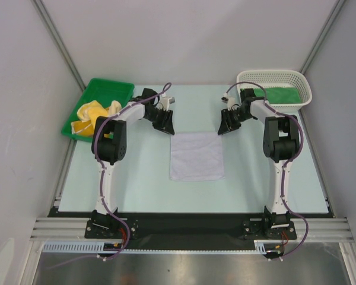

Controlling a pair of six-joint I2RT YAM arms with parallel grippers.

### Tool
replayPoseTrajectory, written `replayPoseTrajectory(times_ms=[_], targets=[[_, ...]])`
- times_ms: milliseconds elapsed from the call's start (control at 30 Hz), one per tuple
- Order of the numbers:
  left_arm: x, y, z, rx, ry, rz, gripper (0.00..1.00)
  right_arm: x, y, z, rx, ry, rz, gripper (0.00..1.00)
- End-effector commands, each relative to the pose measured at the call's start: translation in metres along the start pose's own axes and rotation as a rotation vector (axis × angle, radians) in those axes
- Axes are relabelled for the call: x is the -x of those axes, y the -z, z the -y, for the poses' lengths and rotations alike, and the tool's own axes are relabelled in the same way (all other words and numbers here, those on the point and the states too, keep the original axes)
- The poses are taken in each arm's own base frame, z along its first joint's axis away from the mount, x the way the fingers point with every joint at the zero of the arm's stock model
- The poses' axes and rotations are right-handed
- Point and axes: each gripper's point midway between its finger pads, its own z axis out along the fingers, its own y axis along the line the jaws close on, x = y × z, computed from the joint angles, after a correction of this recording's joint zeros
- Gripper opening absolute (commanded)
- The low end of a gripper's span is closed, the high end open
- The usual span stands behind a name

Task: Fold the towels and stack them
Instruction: Fold the towel

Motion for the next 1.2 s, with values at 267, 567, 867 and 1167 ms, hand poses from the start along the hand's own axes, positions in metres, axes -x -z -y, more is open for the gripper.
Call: replayPoseTrajectory(times_ms=[267,567,867,1167], targets=[[-0.012,-0.014,-0.003,0.007,-0.039,-0.058,0.43,0.015,0.000,0.000,0.041,0.038,0.036,0.37],[-0.011,-0.018,-0.006,0.029,-0.036,-0.065,0.18,0.014,-0.001,0.004,0.039,0.035,0.026,0.27],[0.031,-0.002,-0.011,0.076,-0.032,0.031,0.00,0.050,0.014,0.000,-0.007,0.092,0.163,0.00],[0.065,0.025,-0.022,0.126,-0.056,0.130,0.00,0.084,0.017,-0.002,-0.040,0.191,0.266,0.00]])
